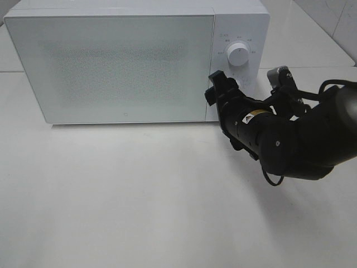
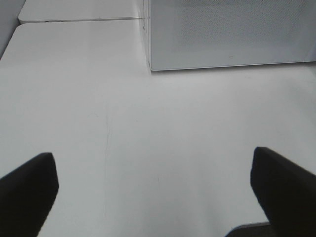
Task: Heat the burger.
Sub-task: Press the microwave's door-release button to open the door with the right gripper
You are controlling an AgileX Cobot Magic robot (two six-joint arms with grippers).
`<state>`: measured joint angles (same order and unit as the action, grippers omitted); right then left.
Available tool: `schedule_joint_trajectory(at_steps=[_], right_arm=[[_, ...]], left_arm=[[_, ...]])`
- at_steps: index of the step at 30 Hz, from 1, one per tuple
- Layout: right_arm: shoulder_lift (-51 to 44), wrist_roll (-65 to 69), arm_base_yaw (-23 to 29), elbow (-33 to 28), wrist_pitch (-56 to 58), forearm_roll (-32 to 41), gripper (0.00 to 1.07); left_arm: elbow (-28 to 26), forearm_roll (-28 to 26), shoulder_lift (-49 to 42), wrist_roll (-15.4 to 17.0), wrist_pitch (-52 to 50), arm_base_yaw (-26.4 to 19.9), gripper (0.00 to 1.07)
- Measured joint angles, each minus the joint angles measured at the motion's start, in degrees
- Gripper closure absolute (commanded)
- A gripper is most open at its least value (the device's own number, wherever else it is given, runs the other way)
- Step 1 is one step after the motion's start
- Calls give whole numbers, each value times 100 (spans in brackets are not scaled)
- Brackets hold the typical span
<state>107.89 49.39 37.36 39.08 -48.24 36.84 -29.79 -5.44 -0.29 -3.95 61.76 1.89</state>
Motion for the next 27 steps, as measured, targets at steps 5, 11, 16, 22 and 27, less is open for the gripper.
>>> schedule_joint_trajectory(at_steps=[5,11,16,22,27], right_arm=[[-539,-1599,-46,-29,1031,-40,31],[-974,-3340,-281,-34,2212,-52,31],[-1215,-4452,-498,-34,3203,-52,31],[-1490,-5392,-710,-23,4458,-57,31],[-1811,-5649,-751,-11,5317,-390,31]], left_arm=[[0,0,0,0,0,0,9],[0,0,0,0,0,0,9],[0,0,0,0,0,0,9],[0,0,0,0,0,0,9],[0,0,0,0,0,0,9]])
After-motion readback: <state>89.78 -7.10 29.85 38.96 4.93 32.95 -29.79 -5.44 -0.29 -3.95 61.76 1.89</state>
